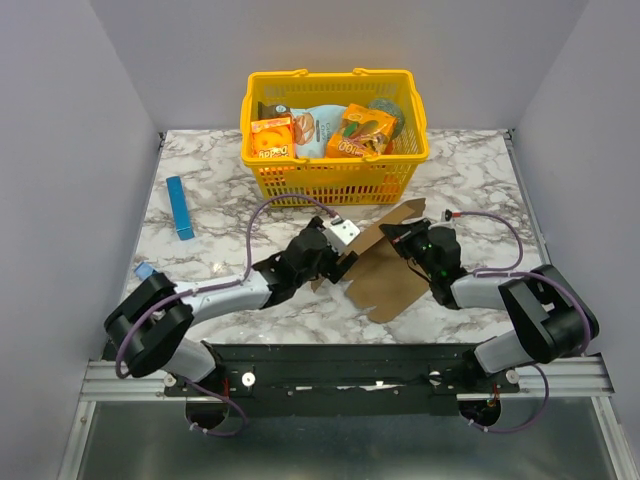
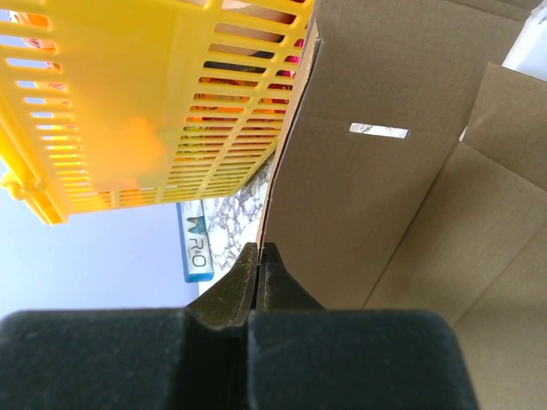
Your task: Fold the paper box
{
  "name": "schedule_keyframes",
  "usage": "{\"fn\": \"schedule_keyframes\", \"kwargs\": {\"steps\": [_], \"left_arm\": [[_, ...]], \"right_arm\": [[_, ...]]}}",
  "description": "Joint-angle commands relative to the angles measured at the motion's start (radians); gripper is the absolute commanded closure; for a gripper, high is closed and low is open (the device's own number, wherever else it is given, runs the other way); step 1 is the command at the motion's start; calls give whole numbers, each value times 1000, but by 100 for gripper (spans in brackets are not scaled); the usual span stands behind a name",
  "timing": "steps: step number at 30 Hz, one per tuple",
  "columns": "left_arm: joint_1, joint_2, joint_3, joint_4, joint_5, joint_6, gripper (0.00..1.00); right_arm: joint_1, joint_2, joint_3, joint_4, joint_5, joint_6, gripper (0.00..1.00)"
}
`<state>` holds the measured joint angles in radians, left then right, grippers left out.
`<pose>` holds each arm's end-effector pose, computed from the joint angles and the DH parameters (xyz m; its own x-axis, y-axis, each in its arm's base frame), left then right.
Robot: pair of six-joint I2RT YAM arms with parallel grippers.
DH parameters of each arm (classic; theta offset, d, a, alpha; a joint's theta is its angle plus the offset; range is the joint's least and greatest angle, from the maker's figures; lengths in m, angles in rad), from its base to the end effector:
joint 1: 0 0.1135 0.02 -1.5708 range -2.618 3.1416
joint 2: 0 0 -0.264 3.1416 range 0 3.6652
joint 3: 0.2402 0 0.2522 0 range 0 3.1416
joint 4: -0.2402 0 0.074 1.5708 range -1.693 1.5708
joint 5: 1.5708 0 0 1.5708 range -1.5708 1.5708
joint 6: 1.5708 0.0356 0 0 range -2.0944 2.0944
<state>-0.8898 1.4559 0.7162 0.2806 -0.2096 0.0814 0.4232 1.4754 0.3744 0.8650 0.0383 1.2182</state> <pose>0.2001 -0.2352 0.2067 -0.2258 0.4050 -0.8860 0.6631 0.7302 0.1648 0.2429 0.1079 0.1594 -0.4269 0.8363 -0.3442 0.0701 0.4100 0.9094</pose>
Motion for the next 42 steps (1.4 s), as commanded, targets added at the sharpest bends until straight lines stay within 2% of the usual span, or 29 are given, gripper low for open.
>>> {"fn": "schedule_keyframes", "kwargs": {"steps": [1,3,6,9,12,13,16,22,27,42], "left_arm": [[34,-156,-59,-3,162,-67,4],[69,-199,-90,-3,251,-78,1],[146,-291,-174,52,306,-176,1],[215,-339,-231,74,256,-261,1],[238,-303,-199,-16,126,-316,1],[239,-260,-170,-46,74,-328,1],[242,-172,-133,-115,36,-331,1],[239,-62,-113,-127,119,-293,4],[183,-20,-129,-57,260,-259,6],[134,24,-133,135,345,-335,7]], "right_arm": [[-4,-17,-20,-21,0,-23,99],[-8,-20,-20,-21,-3,-23,99],[-9,-23,-19,-23,-5,-25,99],[-9,-23,-19,-23,-8,-26,99],[-9,-21,-15,-24,-11,-25,99],[-9,-21,-14,-23,-11,-26,99],[-9,-21,-12,-24,-12,-26,99],[-9,-23,-9,-27,-14,-28,99],[-9,-23,-9,-31,-9,-26,99],[-11,-20,-17,-41,5,-22,99]]}}
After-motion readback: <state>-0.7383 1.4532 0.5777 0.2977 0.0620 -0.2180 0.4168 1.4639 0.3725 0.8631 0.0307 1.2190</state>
